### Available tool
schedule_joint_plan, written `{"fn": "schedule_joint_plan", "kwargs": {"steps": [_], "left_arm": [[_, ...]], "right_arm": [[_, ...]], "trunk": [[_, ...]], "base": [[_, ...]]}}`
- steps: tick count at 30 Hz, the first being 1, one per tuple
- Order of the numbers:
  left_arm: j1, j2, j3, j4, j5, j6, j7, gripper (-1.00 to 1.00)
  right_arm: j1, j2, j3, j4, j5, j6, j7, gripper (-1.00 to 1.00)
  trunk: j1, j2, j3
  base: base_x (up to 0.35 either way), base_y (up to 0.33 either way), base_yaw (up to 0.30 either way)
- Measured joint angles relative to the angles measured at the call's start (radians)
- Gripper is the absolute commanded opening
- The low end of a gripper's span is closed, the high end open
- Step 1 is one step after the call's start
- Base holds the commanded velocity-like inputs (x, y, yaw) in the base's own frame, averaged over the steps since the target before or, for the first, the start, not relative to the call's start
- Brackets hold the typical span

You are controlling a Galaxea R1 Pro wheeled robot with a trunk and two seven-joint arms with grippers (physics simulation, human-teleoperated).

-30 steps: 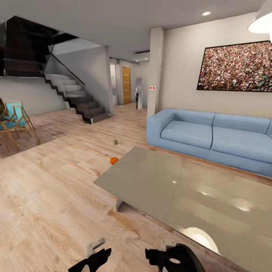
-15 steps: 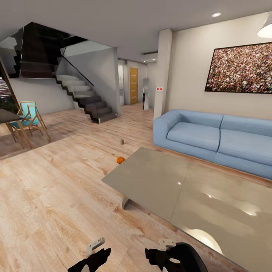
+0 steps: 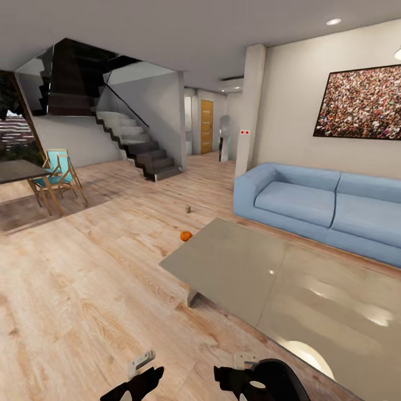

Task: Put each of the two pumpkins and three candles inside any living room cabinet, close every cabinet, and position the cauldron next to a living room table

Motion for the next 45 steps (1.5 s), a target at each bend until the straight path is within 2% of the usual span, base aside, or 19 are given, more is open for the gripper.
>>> {"fn": "schedule_joint_plan", "kwargs": {"steps": [13,23,33,45], "left_arm": [[0.0,-0.002,-0.001,0.001,0.0,0.0,0.002,1.0],[0.0,-0.002,0.0,0.001,0.0,-0.001,0.001,1.0],[0.0,-0.002,0.001,0.001,-0.001,-0.001,-0.001,1.0],[0.0,-0.002,0.001,0.001,-0.001,-0.002,0.0,1.0]], "right_arm": [[0.0,0.0,0.0,0.002,-0.001,0.001,0.0,1.0],[0.0,0.0,0.001,0.002,-0.005,0.004,-0.003,1.0],[0.0,0.0,0.0,0.005,-0.01,0.003,0.0,1.0],[0.0,0.0,0.0,0.005,-0.022,-0.003,0.001,1.0]], "trunk": [[-0.05,0.091,0.034],[-0.089,0.161,0.062],[-0.089,0.161,0.057],[-0.089,0.161,0.054]], "base": [[-0.33,0.0,0.271],[-0.043,0.0,0.274],[-0.007,0.0,0.275],[-0.129,-0.031,0.275]]}}
